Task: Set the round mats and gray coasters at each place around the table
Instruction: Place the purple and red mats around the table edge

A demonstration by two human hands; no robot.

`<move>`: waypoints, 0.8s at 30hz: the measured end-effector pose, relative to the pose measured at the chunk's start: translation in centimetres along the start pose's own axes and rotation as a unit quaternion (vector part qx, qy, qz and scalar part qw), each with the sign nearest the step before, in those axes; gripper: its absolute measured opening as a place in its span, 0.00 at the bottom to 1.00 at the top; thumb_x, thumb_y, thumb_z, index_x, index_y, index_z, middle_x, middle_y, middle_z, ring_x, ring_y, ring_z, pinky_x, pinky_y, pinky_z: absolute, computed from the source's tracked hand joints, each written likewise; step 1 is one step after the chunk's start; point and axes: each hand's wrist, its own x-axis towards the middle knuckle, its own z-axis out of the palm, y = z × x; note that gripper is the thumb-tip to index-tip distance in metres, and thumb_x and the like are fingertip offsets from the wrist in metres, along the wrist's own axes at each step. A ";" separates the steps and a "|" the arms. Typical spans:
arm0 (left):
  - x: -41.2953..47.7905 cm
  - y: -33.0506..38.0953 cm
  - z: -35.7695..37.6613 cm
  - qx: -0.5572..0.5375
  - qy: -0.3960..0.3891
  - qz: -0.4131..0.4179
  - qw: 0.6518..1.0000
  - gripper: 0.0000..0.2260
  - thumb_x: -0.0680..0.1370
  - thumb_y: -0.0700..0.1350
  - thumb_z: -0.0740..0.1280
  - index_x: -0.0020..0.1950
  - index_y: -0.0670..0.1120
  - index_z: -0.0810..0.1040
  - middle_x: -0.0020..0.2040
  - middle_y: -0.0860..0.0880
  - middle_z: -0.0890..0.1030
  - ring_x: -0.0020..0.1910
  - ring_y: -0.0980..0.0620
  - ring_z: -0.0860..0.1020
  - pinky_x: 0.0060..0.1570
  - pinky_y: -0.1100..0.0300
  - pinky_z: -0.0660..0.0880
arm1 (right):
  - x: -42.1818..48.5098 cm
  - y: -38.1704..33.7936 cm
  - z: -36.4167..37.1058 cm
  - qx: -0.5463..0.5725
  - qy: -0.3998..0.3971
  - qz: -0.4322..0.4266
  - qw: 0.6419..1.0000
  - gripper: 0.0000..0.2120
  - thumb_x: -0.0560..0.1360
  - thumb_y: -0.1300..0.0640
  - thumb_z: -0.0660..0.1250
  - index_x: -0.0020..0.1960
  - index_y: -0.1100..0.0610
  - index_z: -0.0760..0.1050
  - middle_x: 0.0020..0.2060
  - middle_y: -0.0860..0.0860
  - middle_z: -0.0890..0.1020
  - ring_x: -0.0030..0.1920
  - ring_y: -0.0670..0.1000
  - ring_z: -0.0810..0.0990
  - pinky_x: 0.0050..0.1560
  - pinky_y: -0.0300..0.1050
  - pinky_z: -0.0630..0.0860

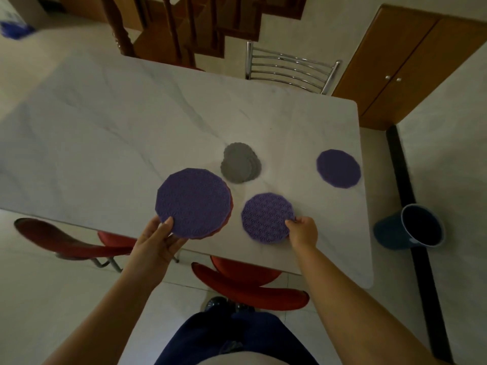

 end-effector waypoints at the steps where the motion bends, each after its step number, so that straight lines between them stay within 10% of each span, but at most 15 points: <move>1: 0.0 -0.1 0.0 -0.001 0.001 -0.001 1.000 0.12 0.75 0.44 0.65 0.57 0.49 0.80 0.54 0.48 0.84 0.48 0.50 0.84 0.48 0.58 0.81 | 0.2 0.3 -0.1 -0.021 -0.006 -0.007 1.000 0.12 0.72 0.59 0.69 0.44 0.70 0.77 0.39 0.63 0.81 0.41 0.58 0.80 0.34 0.44 0.67; 8: -0.2 -0.8 0.2 -0.008 0.005 -0.011 1.000 0.10 0.77 0.42 0.64 0.57 0.48 0.79 0.54 0.48 0.84 0.48 0.51 0.84 0.46 0.58 0.82 | 0.2 1.6 -0.2 -0.074 -0.035 -0.010 0.997 0.14 0.71 0.58 0.71 0.51 0.65 0.73 0.48 0.62 0.81 0.48 0.61 0.81 0.51 0.60 0.78; 16: -0.5 -1.0 1.0 -0.019 0.000 -0.010 1.000 0.12 0.76 0.42 0.65 0.58 0.47 0.78 0.55 0.47 0.84 0.49 0.50 0.84 0.44 0.59 0.82 | -0.5 0.7 -1.4 -0.215 -0.014 -0.085 0.973 0.17 0.75 0.53 0.66 0.59 0.61 0.72 0.57 0.57 0.79 0.56 0.59 0.78 0.51 0.47 0.72; 24: 0.0 0.4 0.3 -0.024 -0.023 -0.007 0.999 0.20 0.73 0.43 0.67 0.65 0.43 0.75 0.58 0.43 0.83 0.51 0.46 0.83 0.48 0.55 0.82 | -6.2 -7.9 1.3 -0.009 -0.121 -0.265 0.957 0.22 0.78 0.50 0.62 0.70 0.53 0.64 0.62 0.47 0.68 0.58 0.45 0.71 0.56 0.36 0.67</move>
